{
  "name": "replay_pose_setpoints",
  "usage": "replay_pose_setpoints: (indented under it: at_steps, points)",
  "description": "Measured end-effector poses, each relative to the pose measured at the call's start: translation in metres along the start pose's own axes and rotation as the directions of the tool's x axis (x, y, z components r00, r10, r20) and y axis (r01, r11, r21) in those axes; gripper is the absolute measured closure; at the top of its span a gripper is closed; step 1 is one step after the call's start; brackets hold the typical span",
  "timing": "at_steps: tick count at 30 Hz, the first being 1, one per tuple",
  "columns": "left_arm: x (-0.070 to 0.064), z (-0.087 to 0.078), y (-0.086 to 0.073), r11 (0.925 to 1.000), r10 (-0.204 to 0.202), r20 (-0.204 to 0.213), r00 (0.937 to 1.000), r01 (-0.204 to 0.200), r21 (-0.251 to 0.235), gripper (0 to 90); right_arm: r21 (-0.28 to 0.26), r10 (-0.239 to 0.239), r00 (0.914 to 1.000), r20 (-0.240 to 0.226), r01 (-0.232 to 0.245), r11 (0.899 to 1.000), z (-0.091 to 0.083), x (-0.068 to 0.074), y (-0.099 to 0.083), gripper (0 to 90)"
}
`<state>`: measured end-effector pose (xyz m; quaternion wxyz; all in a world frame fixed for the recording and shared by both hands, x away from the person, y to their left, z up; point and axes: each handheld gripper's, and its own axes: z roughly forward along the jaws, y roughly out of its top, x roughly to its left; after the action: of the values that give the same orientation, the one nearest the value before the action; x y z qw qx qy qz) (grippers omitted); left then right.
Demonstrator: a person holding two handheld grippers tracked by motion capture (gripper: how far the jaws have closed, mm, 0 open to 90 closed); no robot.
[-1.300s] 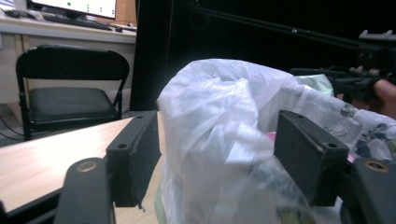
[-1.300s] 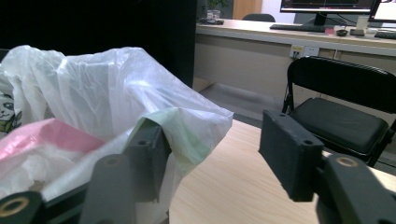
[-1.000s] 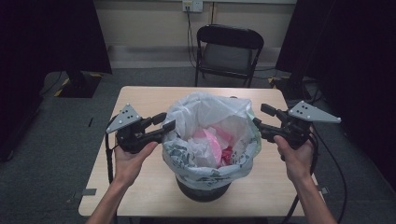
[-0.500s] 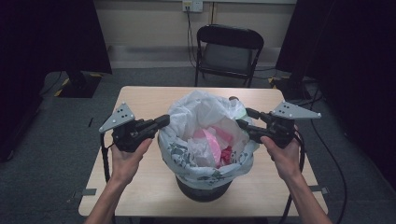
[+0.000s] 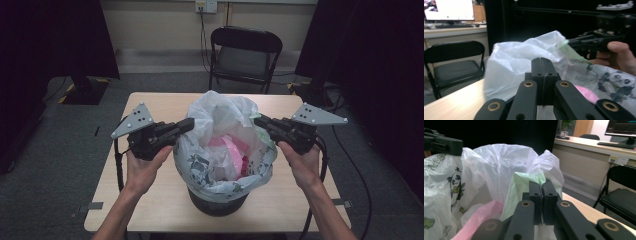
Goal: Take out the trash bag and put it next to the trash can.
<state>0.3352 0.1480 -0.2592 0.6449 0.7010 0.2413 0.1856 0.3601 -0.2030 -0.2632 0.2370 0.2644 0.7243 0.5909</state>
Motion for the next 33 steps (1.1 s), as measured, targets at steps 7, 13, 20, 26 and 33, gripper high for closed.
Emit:
replay_pose_setpoints:
  at_steps: [7,13,20,26,33]
  points:
    - [-0.004,0.009,0.019,0.9996,0.001,0.031,0.9995,0.000,-0.027,90.0,-0.057,-0.006,0.9998,-0.017,0.005,0.998,-0.005,0.004,0.017,90.0]
    - [-0.012,0.016,0.045,0.9974,0.019,0.057,0.9982,-0.015,-0.070,90.0,-0.113,-0.013,0.9988,-0.047,0.007,0.994,-0.009,0.010,0.041,90.0]
    - [-0.021,0.021,0.060,0.9916,0.016,0.099,0.9950,-0.003,-0.129,90.0,-0.192,-0.044,0.9832,-0.177,0.009,0.981,-0.009,0.031,0.072,90.0]
    - [-0.016,0.030,0.051,0.9931,-0.013,0.106,0.9943,0.025,-0.115,90.0,-0.105,-0.060,0.9596,-0.275,0.032,0.994,0.015,0.048,0.058,69.7]
    - [-0.013,0.033,0.054,0.9889,-0.047,0.135,0.9898,0.065,-0.133,90.0,-0.003,-0.031,0.9599,-0.279,0.031,1.000,0.035,0.055,0.058,33.9]
